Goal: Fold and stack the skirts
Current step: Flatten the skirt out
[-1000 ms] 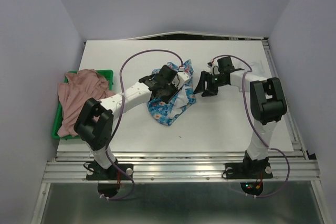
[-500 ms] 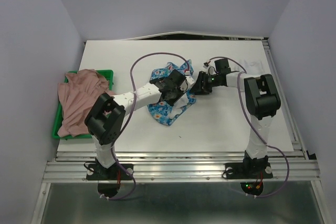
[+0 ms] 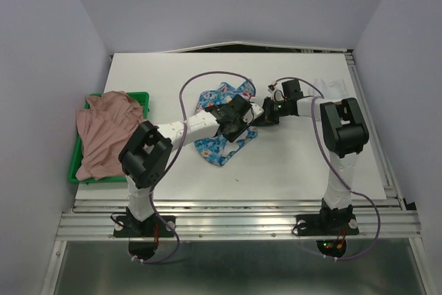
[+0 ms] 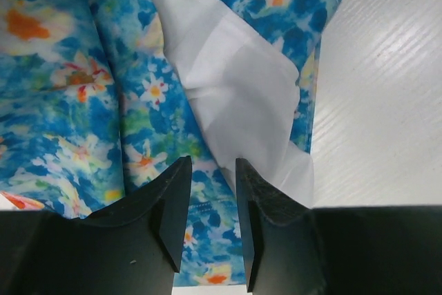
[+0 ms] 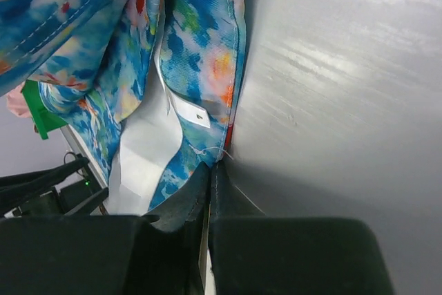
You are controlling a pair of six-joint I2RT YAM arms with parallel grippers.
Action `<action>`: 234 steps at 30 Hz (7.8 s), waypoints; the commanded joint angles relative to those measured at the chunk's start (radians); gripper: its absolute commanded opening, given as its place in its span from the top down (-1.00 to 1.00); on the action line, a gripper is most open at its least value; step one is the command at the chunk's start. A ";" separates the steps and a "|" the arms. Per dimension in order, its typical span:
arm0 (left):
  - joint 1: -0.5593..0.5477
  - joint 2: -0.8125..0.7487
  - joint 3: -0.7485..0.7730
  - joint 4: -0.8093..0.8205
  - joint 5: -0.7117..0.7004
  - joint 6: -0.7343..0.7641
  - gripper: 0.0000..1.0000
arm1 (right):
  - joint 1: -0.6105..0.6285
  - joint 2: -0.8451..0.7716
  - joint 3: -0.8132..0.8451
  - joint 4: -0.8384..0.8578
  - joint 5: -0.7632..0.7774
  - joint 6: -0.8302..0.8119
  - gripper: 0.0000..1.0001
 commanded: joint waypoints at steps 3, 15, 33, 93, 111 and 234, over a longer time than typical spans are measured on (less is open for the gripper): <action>-0.003 0.049 0.098 0.024 -0.088 -0.026 0.13 | 0.007 -0.050 -0.038 0.047 -0.037 0.000 0.99; -0.003 0.153 0.186 -0.005 -0.135 -0.022 0.13 | 0.007 -0.083 -0.072 0.055 -0.033 -0.006 0.99; 0.006 0.061 0.146 -0.019 -0.284 0.046 0.52 | 0.007 -0.162 -0.046 -0.043 0.157 -0.121 0.99; 0.336 -0.312 -0.087 -0.040 0.244 -0.023 1.00 | -0.003 -0.403 -0.015 -0.508 0.371 -0.307 -0.38; 0.342 -0.322 -0.087 -0.045 0.230 -0.034 1.00 | -0.003 -0.489 -0.289 -0.157 0.263 0.089 -0.03; -0.013 0.053 0.392 -0.754 0.149 1.399 -0.04 | -0.003 -0.393 -0.228 -0.209 0.297 -0.019 0.99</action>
